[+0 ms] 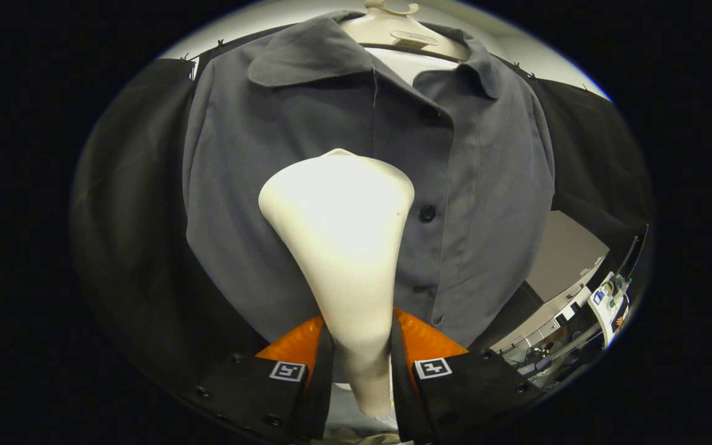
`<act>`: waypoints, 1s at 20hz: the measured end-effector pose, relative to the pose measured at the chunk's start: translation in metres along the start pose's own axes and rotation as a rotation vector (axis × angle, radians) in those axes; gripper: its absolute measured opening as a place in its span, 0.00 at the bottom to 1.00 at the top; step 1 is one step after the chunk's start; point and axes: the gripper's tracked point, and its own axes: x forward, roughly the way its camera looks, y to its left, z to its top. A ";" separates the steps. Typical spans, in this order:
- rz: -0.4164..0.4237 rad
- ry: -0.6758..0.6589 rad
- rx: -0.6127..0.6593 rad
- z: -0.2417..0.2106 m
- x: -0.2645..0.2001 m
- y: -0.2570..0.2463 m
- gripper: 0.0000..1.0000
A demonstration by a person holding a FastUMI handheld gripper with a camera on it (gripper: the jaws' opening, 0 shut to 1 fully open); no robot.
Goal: Iron the clothes twice with a garment steamer, once on the left side and once on the right side.
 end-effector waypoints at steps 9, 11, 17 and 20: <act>-0.002 0.109 0.024 -0.055 0.014 -0.009 0.50; -0.005 0.133 0.026 -0.066 0.015 -0.008 0.50; 0.003 0.190 0.020 -0.099 0.023 -0.012 0.50; 0.005 0.221 0.021 -0.116 0.027 -0.013 0.50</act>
